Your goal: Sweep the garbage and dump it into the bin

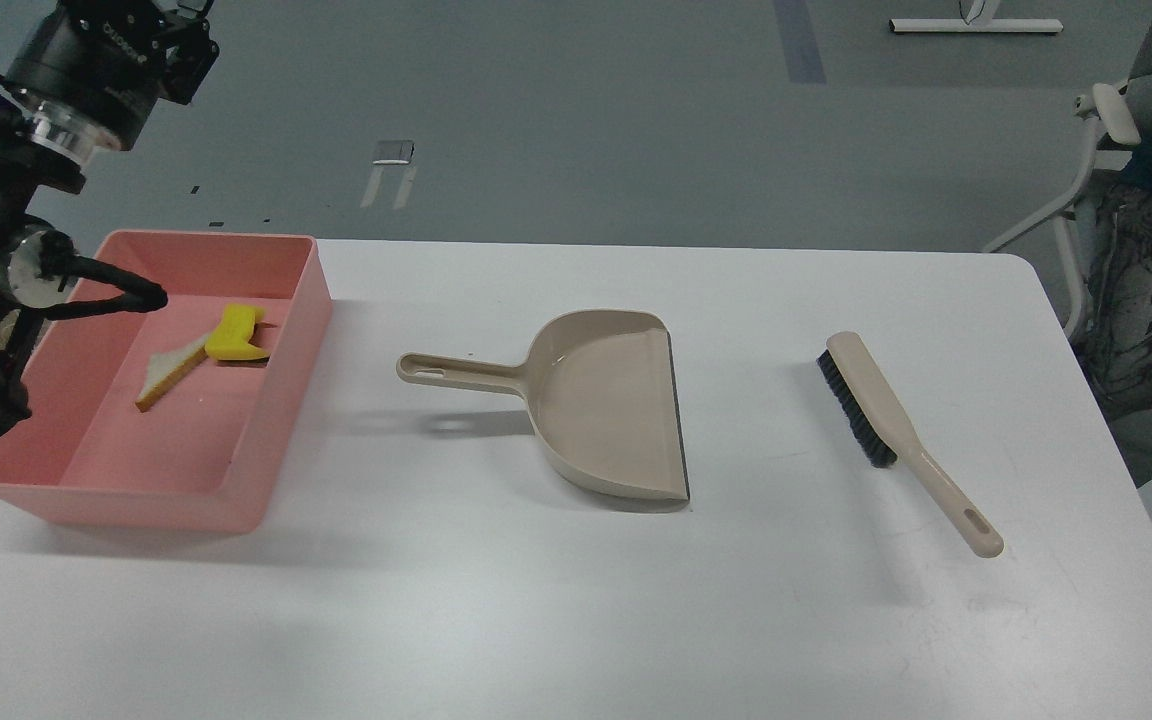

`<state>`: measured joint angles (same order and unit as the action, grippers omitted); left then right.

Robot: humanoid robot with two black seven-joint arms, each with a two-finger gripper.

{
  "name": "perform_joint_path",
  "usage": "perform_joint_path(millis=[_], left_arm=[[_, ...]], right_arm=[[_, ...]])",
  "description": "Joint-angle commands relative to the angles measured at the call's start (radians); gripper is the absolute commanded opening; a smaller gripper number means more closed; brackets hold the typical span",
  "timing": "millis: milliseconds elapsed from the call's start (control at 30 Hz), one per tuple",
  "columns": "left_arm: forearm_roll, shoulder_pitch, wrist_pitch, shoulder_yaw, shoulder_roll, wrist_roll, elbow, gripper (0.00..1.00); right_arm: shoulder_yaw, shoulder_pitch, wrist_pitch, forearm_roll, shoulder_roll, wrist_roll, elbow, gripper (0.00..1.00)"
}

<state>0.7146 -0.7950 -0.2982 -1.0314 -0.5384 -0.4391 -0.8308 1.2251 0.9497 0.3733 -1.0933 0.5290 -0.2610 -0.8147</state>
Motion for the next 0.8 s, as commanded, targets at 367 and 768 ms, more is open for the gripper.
perform_joint_path(millis=[367,768], left_arm=[[-0.165,-0.214,-0.074,0.022,0.343,0.037,0.398,0.97],[-0.270,-0.202,-0.150,0.021,0.400,0.054,0.414,0.98]], right_arm=[[0.050,0.058,-0.149,0.240,-0.297,-0.038,0.244,1.00],[0.050,0.049,-0.151,0.260,-0.360,-0.038,0.241,1.00]])
